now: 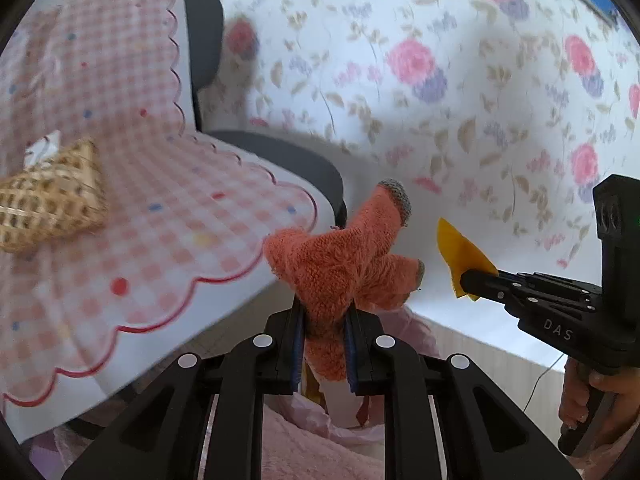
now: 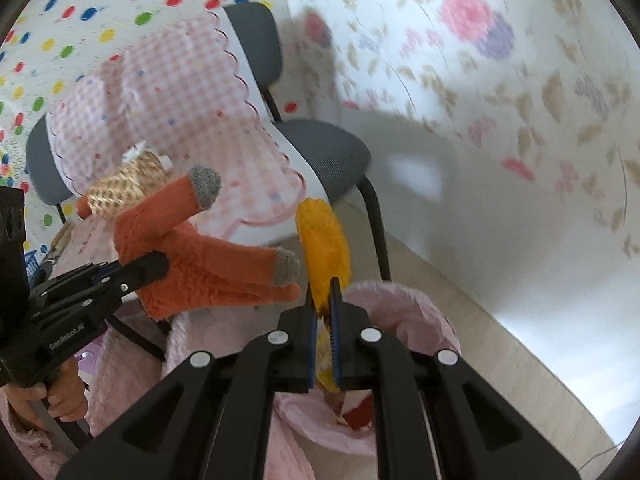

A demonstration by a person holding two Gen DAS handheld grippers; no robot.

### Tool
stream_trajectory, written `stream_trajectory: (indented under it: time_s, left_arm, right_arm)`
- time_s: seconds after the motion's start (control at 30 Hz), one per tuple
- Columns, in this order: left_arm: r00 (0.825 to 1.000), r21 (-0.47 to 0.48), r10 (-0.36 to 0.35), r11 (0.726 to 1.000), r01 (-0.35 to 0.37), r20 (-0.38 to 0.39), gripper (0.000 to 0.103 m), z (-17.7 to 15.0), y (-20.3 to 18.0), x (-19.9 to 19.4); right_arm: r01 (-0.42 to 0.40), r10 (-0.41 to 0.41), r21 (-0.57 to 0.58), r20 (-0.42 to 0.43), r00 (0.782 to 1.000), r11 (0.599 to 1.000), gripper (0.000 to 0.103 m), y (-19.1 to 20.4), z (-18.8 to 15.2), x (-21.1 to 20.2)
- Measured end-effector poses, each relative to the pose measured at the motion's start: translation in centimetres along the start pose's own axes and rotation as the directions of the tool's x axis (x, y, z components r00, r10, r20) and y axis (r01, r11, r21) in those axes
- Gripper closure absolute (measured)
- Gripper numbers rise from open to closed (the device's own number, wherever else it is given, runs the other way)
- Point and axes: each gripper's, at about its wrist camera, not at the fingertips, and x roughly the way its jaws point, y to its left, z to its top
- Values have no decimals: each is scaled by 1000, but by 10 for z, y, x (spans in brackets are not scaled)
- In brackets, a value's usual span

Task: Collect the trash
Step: 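Carry the glove with the left gripper while the right carries the scrap to the bin, then open both grippers over the bin, dropping glove and scrap, then grasp the woven bamboo basket on the chair with the right gripper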

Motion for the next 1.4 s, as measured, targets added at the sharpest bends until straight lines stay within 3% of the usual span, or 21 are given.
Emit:
stream_trajectory:
  time_s: [0.3,0.43,0.5,0.57,0.63,0.77,1.0,1.13,1.4]
  left_arm:
    - [991,18,-35,999,37,-131,85,-3,-12,58]
    - [986,19,-47,999,50,-161,80,-3,-17,72]
    - [985,23,-47,998,51,-164,74,-3,-18,75]
    - [986,22,-54,998,58,-161,67,-2,-18,76]
    - [987,21,-56,998,60,-150,61,1,-18,73]
    - [995,13,-45,999,46,-93,52,10,-10,53]
    - [999,-21,28,999,-27,31,52,20,26,-7]
    - [996,-60,69,996,-66,51,52,18,44,-28]
    - [979,-119,184,978,-173,87,50,1,82,-67]
  right_arm:
    - [17,-9,86,-93,996,996,97,-31,-18,35]
    - [6,10,120,-130,991,993,97,-43,-22,48]
    - [8,11,142,-134,991,990,86,-48,-23,52]
    - [6,13,151,-129,992,989,68,-51,-24,53]
    - [9,10,153,-125,992,988,66,-52,-23,53]
    - [12,5,158,-106,994,987,66,-55,-19,47]
    - [29,-35,121,47,998,992,66,-45,7,6]
    - [-17,7,97,105,994,995,66,-28,21,-7]
    - [-107,110,-40,99,989,993,66,35,35,-4]
